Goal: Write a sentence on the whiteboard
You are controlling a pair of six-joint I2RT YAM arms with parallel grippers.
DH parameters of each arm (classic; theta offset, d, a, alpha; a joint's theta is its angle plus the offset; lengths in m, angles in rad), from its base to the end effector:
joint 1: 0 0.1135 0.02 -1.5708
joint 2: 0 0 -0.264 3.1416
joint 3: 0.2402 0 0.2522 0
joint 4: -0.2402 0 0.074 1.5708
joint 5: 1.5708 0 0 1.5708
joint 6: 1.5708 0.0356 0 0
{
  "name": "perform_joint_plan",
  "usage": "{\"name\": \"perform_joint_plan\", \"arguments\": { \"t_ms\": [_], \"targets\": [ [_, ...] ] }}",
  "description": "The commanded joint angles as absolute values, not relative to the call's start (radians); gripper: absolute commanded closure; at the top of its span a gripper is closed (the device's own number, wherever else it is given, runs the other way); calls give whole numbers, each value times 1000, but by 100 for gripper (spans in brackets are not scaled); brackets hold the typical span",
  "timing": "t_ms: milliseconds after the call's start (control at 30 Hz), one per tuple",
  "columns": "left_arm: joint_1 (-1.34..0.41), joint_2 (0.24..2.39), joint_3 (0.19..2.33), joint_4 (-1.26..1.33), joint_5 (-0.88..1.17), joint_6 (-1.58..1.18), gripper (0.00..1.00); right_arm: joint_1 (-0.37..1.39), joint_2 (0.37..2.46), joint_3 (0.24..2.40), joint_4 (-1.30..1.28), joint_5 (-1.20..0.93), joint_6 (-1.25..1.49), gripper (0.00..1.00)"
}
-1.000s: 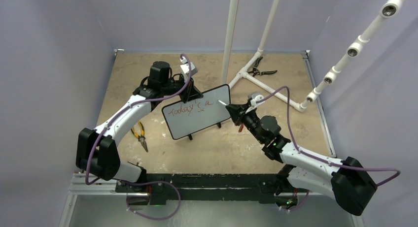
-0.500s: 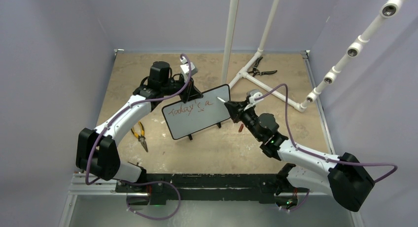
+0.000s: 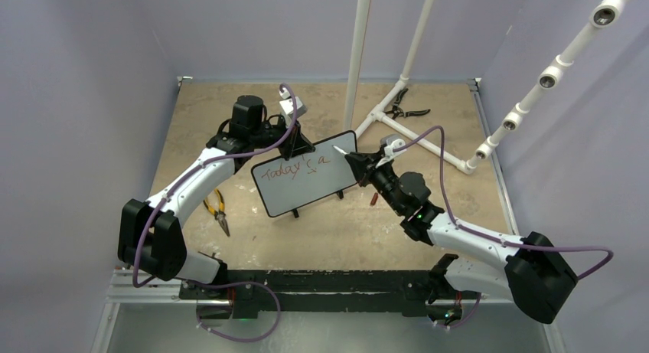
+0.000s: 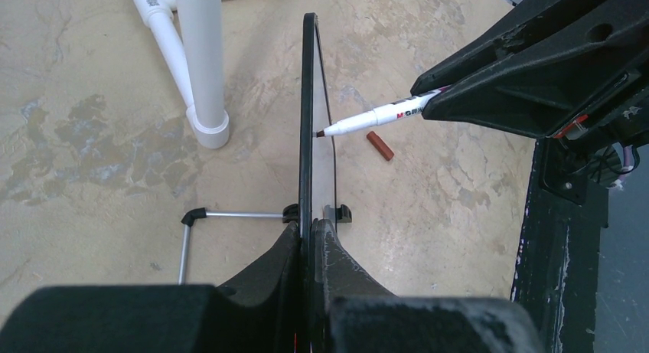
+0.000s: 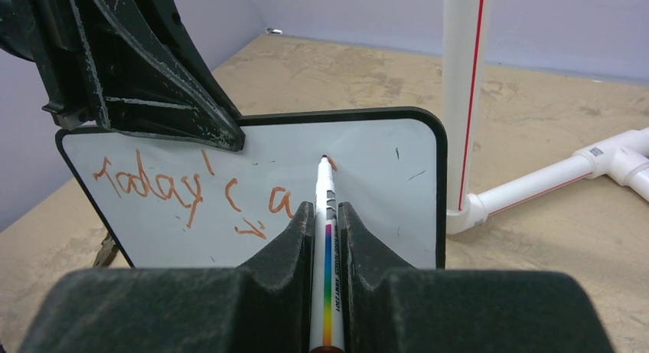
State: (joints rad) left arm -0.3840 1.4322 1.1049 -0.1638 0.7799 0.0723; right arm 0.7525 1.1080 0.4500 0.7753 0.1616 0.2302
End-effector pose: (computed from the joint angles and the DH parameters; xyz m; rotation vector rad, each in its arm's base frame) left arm 0.2895 -0.1440 0.3062 0.9273 1.8271 -0.9928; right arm 0.1799 0.1606 0.2602 -0.2528 1.4702 0.6823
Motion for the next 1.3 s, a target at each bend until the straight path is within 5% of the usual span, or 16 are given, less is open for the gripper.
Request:
{"name": "perform_joint_plan", "arguments": {
  "t_ms": [0,1267],
  "targets": [
    [-394,1414,1089,-172,811,91,100,750,1102,469,772,139,223,100],
    [-394,1408,1088,-166,817,86,100,764,1028,420,689,147,329,100]
  ]
}}
